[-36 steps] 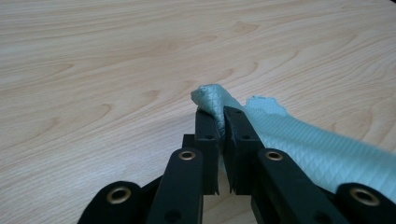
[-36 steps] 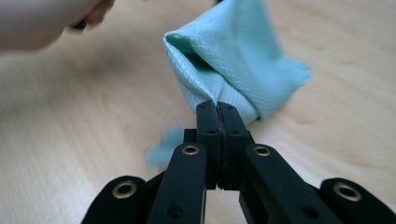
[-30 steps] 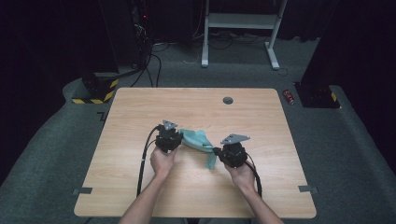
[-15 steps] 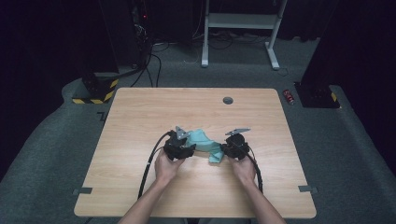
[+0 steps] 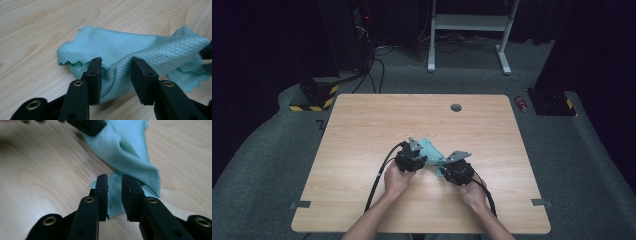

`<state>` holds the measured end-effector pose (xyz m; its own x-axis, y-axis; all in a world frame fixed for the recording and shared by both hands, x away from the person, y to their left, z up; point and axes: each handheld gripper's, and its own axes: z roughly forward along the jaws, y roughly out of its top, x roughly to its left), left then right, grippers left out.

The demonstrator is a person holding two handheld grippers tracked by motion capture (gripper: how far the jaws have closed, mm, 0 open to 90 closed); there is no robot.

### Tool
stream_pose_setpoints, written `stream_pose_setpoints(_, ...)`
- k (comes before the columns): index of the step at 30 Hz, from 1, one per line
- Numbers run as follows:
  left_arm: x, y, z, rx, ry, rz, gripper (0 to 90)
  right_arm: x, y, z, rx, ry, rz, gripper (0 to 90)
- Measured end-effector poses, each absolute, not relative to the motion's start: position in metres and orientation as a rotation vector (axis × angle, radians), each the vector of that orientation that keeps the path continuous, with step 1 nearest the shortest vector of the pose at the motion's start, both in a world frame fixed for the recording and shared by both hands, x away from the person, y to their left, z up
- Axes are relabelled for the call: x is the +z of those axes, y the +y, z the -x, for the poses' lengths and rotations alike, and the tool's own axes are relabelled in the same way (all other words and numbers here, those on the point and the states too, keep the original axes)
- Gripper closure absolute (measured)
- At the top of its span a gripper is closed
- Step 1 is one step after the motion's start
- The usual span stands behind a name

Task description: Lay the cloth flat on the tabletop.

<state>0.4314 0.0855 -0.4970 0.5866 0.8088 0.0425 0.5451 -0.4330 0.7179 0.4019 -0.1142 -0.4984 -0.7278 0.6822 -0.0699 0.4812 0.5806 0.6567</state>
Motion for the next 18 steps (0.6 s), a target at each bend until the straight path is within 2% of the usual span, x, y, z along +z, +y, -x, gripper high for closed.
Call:
stream_pose_setpoints(3, -0.496, 0.085, -0.430, 0.500, 1.072, -2.139, 61.9, -0.506, -0.114, -0.409, 0.862, 2.500, -0.987, 72.4)
stream_pose_setpoints(8, -0.489, 0.084, -0.416, 0.494, 1.010, -2.130, 54.5, -0.508, -0.115, -0.412, 0.830, 2.510, -0.992, 88.7)
stream_pose_setpoints(12, -0.485, 0.087, -0.396, 0.483, 0.959, -2.085, 51.6, -0.506, -0.118, -0.414, 0.860, 2.519, -0.996, 90.0)
stream_pose_setpoints(18, -0.496, 0.081, -0.390, 0.490, 0.936, -2.139, 50.5, -0.494, -0.119, -0.407, 0.938, 2.525, -0.959, 90.0)
